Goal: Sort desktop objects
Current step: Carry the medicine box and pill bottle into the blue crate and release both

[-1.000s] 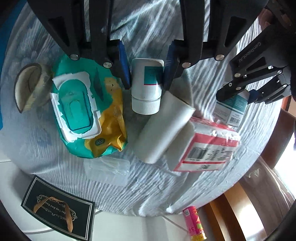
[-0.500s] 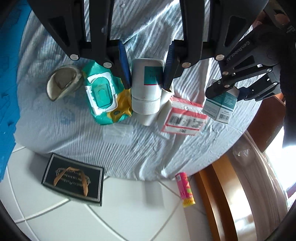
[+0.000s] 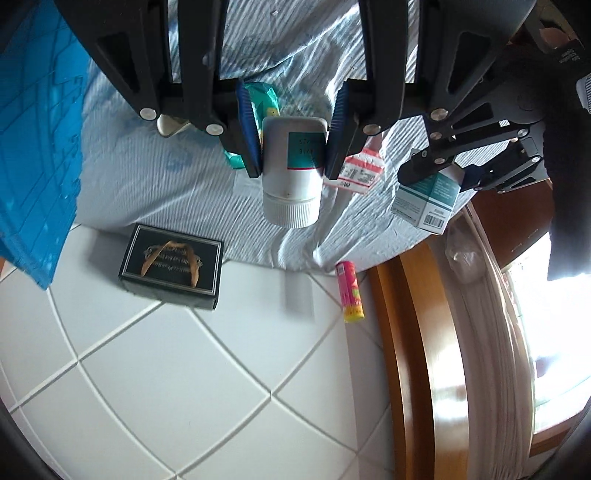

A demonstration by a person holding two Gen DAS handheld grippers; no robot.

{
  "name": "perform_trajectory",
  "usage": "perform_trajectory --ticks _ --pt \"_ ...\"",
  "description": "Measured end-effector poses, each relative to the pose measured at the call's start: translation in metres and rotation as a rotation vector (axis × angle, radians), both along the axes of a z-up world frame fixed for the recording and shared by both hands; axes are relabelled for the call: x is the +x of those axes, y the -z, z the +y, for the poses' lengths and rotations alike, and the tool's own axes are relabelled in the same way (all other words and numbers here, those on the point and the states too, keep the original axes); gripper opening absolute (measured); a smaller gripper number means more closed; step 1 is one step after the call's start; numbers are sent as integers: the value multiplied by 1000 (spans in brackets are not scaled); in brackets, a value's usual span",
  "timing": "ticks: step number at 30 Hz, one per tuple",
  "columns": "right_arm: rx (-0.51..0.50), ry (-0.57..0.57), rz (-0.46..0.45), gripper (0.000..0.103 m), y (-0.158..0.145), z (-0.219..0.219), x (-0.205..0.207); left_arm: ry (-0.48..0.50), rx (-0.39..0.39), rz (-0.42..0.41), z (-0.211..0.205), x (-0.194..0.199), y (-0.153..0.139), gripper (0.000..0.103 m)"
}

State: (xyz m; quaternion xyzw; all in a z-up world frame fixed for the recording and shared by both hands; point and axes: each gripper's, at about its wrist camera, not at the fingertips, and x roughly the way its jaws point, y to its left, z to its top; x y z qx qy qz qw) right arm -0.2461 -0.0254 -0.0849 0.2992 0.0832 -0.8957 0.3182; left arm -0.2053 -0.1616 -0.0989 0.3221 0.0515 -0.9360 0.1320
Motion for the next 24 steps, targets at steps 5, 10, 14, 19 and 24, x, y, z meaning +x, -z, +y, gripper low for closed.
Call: perform_trajectory --ticks 5,10,14,19,24 --pt "-27 78 78 34 -27 19 25 75 -1 61 12 7 -24 36" --pt "-27 183 162 34 -52 38 53 176 8 105 28 12 -43 36" --pt "-12 270 202 34 -67 57 70 272 16 143 52 11 -59 36" --pt "-28 397 219 34 -81 103 83 418 32 190 103 13 -81 36" --pt "-31 548 247 34 -95 172 97 551 61 207 177 2 -95 36"
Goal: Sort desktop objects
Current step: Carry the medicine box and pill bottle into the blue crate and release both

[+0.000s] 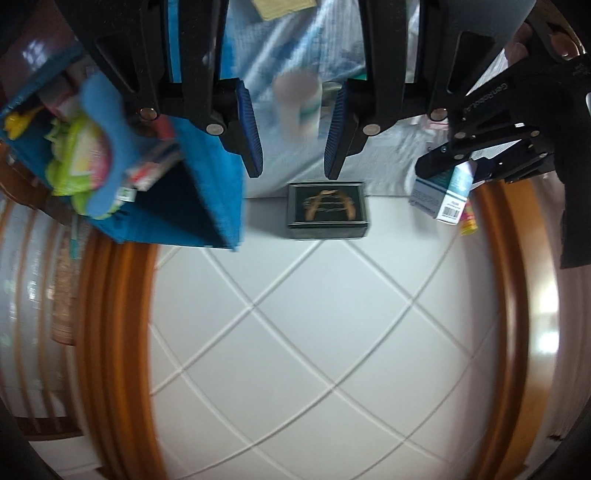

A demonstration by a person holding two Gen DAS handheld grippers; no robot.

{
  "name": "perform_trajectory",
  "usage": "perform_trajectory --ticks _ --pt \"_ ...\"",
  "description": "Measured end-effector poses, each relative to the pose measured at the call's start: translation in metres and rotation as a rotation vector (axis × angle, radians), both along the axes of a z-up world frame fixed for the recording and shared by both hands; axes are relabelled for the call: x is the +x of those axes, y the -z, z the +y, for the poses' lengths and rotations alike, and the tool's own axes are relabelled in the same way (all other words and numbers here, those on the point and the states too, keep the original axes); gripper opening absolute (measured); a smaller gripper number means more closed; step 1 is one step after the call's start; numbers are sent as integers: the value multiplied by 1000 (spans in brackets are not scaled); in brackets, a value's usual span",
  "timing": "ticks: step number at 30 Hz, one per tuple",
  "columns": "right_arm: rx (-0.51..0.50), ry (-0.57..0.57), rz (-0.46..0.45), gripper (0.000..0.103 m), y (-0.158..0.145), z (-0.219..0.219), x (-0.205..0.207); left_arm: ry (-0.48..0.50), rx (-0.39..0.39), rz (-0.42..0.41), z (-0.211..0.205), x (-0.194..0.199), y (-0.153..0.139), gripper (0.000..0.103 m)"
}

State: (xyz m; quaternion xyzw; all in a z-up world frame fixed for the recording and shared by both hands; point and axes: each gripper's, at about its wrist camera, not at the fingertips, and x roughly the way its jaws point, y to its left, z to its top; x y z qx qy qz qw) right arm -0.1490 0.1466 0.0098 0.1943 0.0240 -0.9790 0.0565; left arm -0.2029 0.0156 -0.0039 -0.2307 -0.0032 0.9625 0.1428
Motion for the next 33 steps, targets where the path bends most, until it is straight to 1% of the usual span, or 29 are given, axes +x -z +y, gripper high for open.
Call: perform_trajectory --ticks 2,3,5,7,8,10,12,14,16,18,20,23,27,30,33 --pt "-3 45 -3 33 -5 31 -1 44 14 -7 34 -6 -4 36" --pt "-5 64 -3 29 -7 47 -1 66 21 -12 52 -9 -6 36" --pt "-13 100 -1 28 -10 83 -4 83 27 -18 83 -15 -9 36" --pt "-18 98 -4 26 -11 108 -7 52 32 -24 106 -22 -9 36" --pt "-9 72 -7 26 -9 116 -7 27 35 -32 111 -27 -6 36" --pt "-1 11 -19 26 -1 125 -12 -30 36 -57 108 -37 3 36" --pt "-17 -57 -47 26 11 123 -19 -92 22 -87 98 -45 15 36" --pt "-3 -106 -88 26 26 116 -31 -130 19 -110 85 -51 26 36" --pt "-7 -108 -112 26 33 118 -42 -148 9 -110 81 -52 28 36" --pt "-43 -97 -116 26 35 129 -48 -149 -5 -98 82 -49 24 36" --pt "-62 -77 -109 26 33 139 -46 -119 -8 -87 89 -49 18 36" --pt "-81 -33 -94 26 31 152 -39 -54 -34 -68 115 -48 7 36" --pt "-110 73 -100 26 37 188 -29 69 -60 -43 167 -47 -3 36" --pt "-114 130 -106 26 41 216 -16 170 -52 -35 206 -43 -9 36" --pt "-116 174 -107 26 43 243 -3 219 -73 -59 241 -42 -6 36"
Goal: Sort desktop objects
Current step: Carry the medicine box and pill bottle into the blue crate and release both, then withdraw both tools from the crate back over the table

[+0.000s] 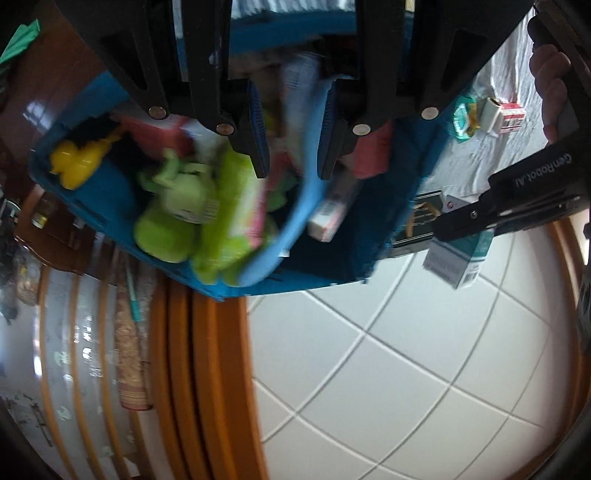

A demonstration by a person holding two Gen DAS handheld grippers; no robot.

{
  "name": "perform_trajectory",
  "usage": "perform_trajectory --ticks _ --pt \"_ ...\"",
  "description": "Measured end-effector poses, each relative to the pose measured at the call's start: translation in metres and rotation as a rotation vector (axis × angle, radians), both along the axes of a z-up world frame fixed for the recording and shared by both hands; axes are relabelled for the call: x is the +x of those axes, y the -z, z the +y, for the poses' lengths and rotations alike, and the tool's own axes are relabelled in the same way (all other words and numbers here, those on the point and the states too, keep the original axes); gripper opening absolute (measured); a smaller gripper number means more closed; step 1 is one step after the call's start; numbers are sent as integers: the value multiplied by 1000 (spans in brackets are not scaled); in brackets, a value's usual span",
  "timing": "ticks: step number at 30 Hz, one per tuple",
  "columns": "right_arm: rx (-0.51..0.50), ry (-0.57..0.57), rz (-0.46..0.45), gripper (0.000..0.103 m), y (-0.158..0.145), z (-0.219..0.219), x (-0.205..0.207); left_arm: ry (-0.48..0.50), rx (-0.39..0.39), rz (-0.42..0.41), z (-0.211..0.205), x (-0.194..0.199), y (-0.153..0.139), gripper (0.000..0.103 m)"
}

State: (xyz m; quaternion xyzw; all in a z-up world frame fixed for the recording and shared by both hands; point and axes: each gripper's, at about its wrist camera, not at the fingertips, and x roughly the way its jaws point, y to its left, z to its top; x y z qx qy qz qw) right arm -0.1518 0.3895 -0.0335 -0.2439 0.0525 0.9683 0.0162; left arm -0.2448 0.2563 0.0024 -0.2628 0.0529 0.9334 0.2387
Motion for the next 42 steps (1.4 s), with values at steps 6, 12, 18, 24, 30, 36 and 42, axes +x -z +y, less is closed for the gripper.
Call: perform_trajectory --ticks 6,12,18,24,30,36,42 --pt "-10 38 -22 26 9 46 -1 -23 -56 -53 34 -3 17 72" --pt "-11 -3 -43 26 14 57 -12 -86 -48 -48 28 -3 15 80" --pt "-4 -36 -24 96 7 43 -20 -167 -32 -18 -7 6 6 82" --pt "26 -139 52 97 -12 -12 -18 -331 -15 13 -101 14 6 85" --pt "64 -255 142 97 -28 -123 -4 -438 -31 -47 -225 8 40 85" --pt "102 -346 78 66 -5 -250 -16 -507 -91 -138 -338 -1 87 85" --pt "198 -300 -211 43 103 -332 -62 -491 -151 -256 -387 -21 144 85"
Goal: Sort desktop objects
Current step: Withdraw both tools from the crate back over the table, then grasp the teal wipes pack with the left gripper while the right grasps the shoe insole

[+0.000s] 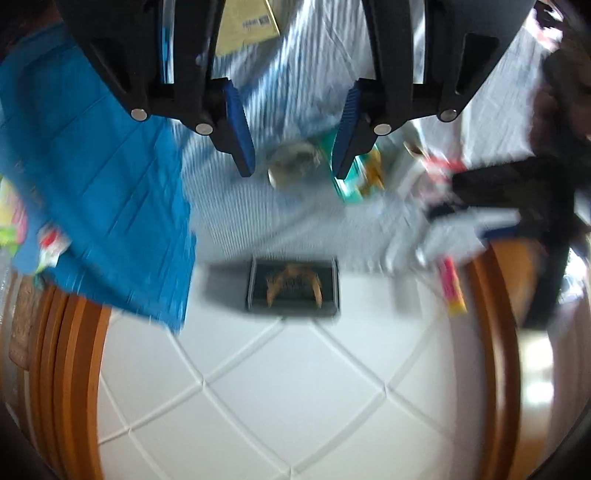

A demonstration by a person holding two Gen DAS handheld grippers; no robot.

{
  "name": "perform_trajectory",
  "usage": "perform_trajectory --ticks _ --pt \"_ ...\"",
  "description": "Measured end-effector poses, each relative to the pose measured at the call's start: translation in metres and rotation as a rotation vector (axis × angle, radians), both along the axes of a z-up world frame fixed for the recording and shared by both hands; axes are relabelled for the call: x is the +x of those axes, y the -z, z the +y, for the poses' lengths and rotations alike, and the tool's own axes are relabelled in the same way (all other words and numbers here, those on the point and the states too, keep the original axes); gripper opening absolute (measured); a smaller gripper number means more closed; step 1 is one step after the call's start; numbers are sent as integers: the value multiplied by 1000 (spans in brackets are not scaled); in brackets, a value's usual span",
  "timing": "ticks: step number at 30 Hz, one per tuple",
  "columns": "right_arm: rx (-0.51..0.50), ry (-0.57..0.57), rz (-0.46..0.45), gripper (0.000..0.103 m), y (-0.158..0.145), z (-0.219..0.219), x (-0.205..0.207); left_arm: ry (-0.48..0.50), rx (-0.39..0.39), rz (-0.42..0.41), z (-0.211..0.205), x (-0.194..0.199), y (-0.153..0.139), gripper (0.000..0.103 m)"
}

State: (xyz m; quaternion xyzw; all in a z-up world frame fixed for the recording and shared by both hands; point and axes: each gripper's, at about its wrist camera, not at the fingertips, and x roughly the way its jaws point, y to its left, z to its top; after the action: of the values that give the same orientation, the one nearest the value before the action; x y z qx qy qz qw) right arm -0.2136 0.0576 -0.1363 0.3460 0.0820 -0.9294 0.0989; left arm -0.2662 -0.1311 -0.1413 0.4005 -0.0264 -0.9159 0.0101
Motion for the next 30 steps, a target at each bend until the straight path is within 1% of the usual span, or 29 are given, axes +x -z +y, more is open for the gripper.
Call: perform_trajectory --ticks 2,4,6,9,13,17,21,23,24,25,27,30 --pt "62 30 -102 43 47 -11 -16 9 -3 -40 -3 -10 19 84" --pt "70 34 -178 43 80 -11 -27 10 -7 -73 -5 -21 37 84" --pt "45 36 -221 43 97 -6 -37 -8 -6 -105 -8 -29 53 84" --pt "-20 58 -265 43 112 1 -65 -60 7 -159 -17 -45 77 84" --pt "-113 93 -321 43 126 11 -113 -123 43 -210 -21 -70 99 84" --pt "-172 111 -368 43 137 14 -159 -150 72 -250 -11 -93 117 84" --pt "-196 116 -411 43 148 12 -199 -173 85 -286 0 -114 132 84" --pt "-209 126 -439 55 156 10 -215 -185 85 -299 3 -123 138 84" --pt "-218 127 -453 71 160 8 -222 -193 87 -306 3 -127 140 84" --pt "-224 122 -464 82 164 7 -228 -200 88 -313 4 -131 142 84" --pt "-234 111 -488 83 173 3 -238 -211 93 -325 4 -139 146 84" --pt "-209 85 -532 84 190 -6 -248 -219 92 -338 7 -146 151 84"
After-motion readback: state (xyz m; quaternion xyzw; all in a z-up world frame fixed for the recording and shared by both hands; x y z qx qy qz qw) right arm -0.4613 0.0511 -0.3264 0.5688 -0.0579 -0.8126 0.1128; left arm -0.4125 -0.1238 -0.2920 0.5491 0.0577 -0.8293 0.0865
